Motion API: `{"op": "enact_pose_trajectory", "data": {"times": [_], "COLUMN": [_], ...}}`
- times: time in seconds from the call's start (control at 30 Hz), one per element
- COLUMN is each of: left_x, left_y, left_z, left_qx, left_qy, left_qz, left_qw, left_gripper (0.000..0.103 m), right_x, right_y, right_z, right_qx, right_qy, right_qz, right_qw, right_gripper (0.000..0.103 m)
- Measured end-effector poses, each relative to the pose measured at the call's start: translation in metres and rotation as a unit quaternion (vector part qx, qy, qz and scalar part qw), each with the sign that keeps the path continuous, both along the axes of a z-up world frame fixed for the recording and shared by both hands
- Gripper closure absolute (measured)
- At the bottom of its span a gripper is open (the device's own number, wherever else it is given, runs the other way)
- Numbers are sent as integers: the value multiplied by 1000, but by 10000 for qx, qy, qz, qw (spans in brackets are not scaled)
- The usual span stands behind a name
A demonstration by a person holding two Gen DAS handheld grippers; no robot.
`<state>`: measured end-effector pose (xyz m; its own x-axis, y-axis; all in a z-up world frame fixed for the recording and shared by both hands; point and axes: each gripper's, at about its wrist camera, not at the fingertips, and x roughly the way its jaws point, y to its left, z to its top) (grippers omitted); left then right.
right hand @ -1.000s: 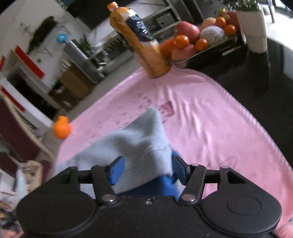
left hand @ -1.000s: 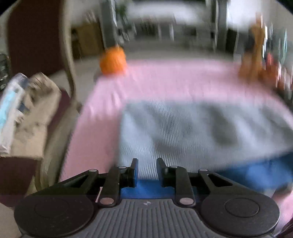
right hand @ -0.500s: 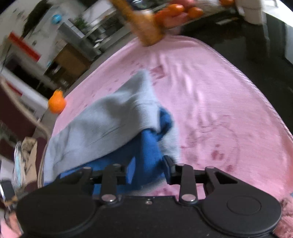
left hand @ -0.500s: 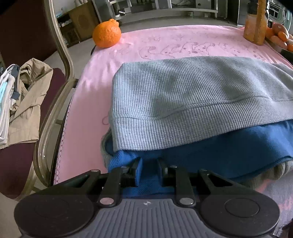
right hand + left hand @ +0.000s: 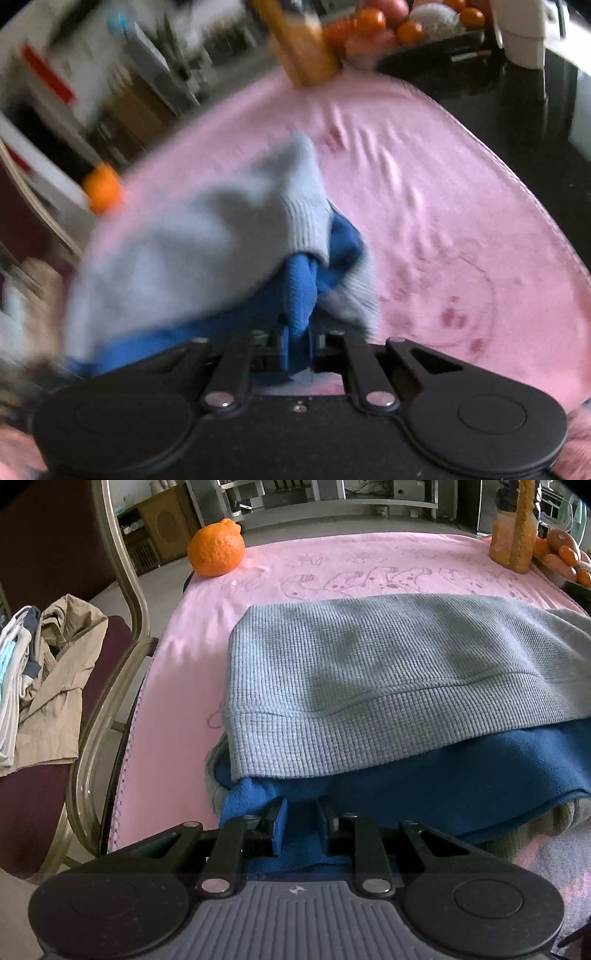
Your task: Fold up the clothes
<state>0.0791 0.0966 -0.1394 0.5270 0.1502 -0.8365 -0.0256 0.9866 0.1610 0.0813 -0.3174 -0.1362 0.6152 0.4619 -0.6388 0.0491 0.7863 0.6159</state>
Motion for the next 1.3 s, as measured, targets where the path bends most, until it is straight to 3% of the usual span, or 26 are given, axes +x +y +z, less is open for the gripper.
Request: {"op": "enact_pose_trajectory", "data": {"times": [0.07,0.1,0.17,0.27,0.33,0.37,0.4,0.5,0.57,0.73,0.83,0.93,1.07,1.1,1.17,1.3], "left_x": [0,1,1,0,-2,-3,-6,-14,-14,16,52,85,116,117,120,116], "left_y": [2,2,1,-2,0,0,4,17,27,44,42,34,35,35,35,38], "left_z": [0,0,0,-1,2,3,9,35,58,105,108,86,32,26,16,10], "left_qx": [-49,-67,-43,55,53,50,-92,-739,-1215,-1590,-1218,-696,-346,-290,-177,-137], "left_qy": [16,25,37,39,94,122,76,-341,-794,-1556,-1588,-1414,-688,-564,-351,-253], "left_qz": [19,28,25,-19,-89,-125,-169,-311,-307,-46,102,231,404,415,437,450], "left_qw": [10000,10000,10000,10000,9999,9998,9998,9962,9889,9749,9797,9872,9962,9971,9983,9986], "left_gripper": [79,79,79,79,79,79,80,80,80,80,80,80,80,80,79,79], "right_x": [-6,-6,0,14,15,13,10,0,1,43,79,118,161,170,182,201], "right_y": [-19,-27,-31,-5,5,5,2,-9,-12,7,21,30,24,18,11,5], "right_z": [6,4,-7,-20,-20,-16,-9,14,29,82,102,91,36,18,-1,-15], "right_qx": [555,532,158,-837,-1212,-1242,-1153,-667,-233,234,248,-7,-540,-583,-565,-571], "right_qy": [-172,-76,352,849,873,790,659,230,34,-599,-959,-994,-423,-143,298,461], "right_qz": [-250,-408,-621,-298,-159,-196,-302,-567,-564,-216,-92,-116,-444,-525,-573,-596], "right_qw": [9980,9977,9973,9924,9887,9889,9907,9959,9981,9977,9950,9950,9967,9968,9963,9955], "right_gripper": [94,94,94,90,87,78,69,65,60,57,50,48,54,60,62,61]}}
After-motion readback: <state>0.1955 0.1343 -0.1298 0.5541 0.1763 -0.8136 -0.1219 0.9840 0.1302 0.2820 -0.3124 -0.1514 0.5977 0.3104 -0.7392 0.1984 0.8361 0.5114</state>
